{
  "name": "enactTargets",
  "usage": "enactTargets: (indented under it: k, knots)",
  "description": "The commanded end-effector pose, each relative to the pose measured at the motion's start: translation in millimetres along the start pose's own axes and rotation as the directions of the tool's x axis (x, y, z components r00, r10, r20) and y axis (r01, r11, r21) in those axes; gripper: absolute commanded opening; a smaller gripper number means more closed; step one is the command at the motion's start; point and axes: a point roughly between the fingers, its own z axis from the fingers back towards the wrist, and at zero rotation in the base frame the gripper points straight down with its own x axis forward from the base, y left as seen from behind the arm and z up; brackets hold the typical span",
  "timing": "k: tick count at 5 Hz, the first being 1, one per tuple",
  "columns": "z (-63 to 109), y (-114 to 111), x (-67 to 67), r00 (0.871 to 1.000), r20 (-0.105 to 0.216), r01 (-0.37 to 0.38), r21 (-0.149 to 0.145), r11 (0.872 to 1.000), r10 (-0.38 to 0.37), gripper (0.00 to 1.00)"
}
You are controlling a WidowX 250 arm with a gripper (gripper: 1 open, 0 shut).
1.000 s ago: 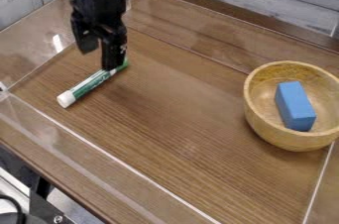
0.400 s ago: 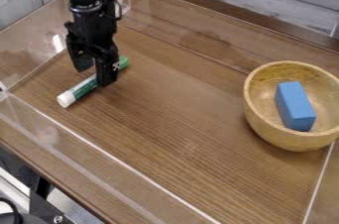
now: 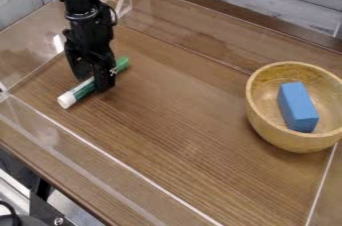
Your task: Put the green marker in the brown bowl
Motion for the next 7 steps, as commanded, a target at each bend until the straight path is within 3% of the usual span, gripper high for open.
enactTargets:
  k: [1,6,7]
  knots:
    - [16.3,11.4,9.8,0.999,0.047,-0.005,0.030,1.000,0.004,1.00]
    - [17.6,9.1,7.7,1.000,0.013,-0.005,-0.032,0.999,0.006,1.00]
    - [13.9,10.4,8.1,1.000,0.014,0.002,-0.034,0.999,-0.002,0.00]
